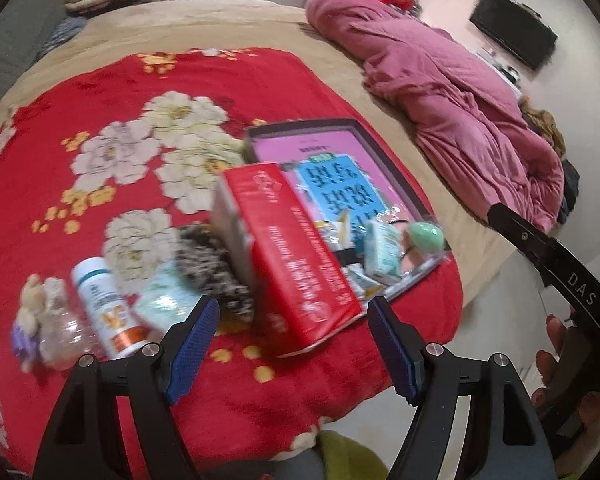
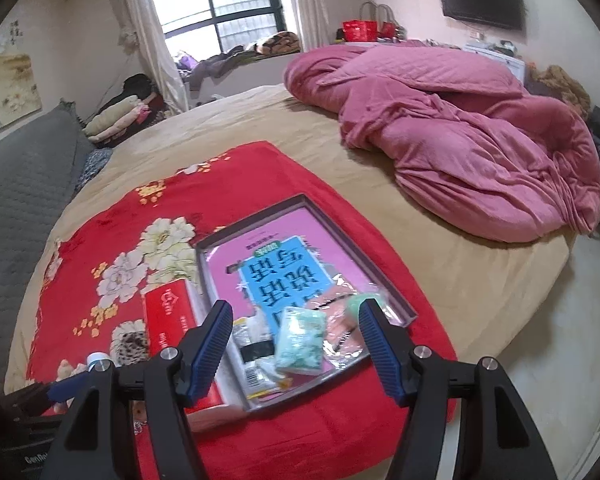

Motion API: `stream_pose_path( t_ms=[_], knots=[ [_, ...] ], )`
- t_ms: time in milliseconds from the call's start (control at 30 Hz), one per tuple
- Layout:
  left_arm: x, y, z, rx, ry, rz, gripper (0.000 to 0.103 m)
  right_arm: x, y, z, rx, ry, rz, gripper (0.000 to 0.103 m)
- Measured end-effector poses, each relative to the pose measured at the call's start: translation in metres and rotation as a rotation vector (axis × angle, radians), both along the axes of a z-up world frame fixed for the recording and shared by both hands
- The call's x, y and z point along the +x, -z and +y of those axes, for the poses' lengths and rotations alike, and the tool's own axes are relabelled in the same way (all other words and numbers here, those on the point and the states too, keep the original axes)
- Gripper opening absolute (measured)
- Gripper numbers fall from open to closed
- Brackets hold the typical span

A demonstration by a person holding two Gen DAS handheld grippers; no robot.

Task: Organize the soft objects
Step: 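Withdraw both open tools from the tray back toward the pile, then grasp the teddy bear with the left tool while the right tool grasps the leopard-print scrunchie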

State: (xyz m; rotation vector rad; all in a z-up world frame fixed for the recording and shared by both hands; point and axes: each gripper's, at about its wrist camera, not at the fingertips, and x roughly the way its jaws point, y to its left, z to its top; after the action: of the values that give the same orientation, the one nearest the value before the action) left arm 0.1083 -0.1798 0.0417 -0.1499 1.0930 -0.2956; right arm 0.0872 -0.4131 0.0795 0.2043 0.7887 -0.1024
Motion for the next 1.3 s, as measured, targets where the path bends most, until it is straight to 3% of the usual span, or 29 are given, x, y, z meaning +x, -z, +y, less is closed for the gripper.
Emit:
stream_pose_path(
  t_ms=[667,1300],
  knots=[
    [-0.042,-0.026,0.147,-0.039,-0.249,-0.051,0.078,-0.020,-0.032,0.098,-0.070,-0.200,-0.048,0.065],
    [-0.083,-0.027,0.216,-0.018,-0.378,-0.061,0.078,-0.045,-0.030,0.174,-0.101,-0.381,-0.033,0.066]
  ],
)
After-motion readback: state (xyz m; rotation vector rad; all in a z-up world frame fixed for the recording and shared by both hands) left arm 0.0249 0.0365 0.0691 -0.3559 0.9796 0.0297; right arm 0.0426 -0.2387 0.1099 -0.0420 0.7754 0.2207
